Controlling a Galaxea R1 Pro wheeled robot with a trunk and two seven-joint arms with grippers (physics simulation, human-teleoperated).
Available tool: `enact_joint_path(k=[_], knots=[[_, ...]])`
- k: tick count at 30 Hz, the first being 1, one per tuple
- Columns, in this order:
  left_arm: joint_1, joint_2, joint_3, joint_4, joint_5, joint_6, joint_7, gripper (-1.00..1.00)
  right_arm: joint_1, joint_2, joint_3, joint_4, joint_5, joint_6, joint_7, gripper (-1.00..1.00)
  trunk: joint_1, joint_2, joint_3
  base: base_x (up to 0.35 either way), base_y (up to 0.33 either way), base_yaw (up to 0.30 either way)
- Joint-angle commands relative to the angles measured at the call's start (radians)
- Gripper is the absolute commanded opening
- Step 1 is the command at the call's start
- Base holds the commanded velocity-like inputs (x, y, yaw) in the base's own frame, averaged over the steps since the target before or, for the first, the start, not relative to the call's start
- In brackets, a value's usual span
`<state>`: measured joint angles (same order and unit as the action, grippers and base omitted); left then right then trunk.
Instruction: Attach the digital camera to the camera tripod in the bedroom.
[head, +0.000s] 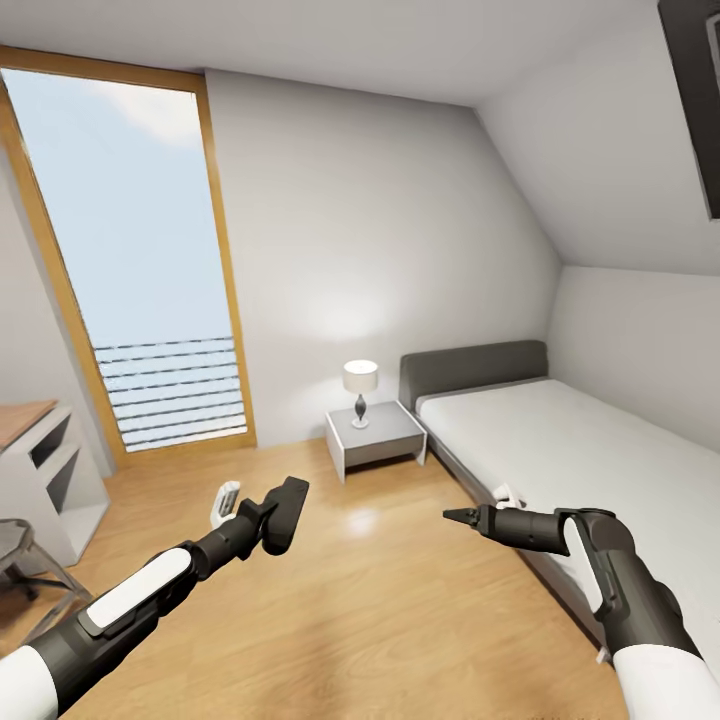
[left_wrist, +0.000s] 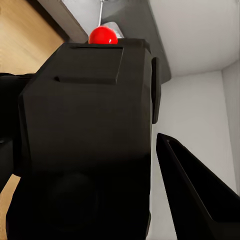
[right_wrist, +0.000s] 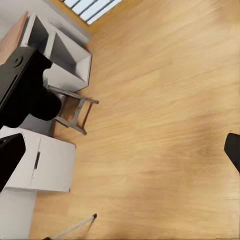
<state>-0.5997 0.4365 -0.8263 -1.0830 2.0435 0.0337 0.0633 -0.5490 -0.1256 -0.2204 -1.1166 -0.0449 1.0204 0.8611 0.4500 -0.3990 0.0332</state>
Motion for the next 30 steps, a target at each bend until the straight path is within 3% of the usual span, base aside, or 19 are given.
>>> enact_joint_path(k=[1,30], knots=[[-0.001,0.001,-0.002,-0.001,0.004,0.0,0.003,-1.0,0.0,0.0,-0.001,0.0,-0.004,0.007,0.0,1.0,0.0,-0.001,-0.001,-0.261,-0.164,0.195],[-0.001,-0.005,-0.002,0.004,0.005,0.0,0.004,-1.0,0.0,0.001,0.003,0.0,-0.007,0.006,0.0,1.0,0.0,-0.001,-0.001,-0.237,-0.204,0.27]])
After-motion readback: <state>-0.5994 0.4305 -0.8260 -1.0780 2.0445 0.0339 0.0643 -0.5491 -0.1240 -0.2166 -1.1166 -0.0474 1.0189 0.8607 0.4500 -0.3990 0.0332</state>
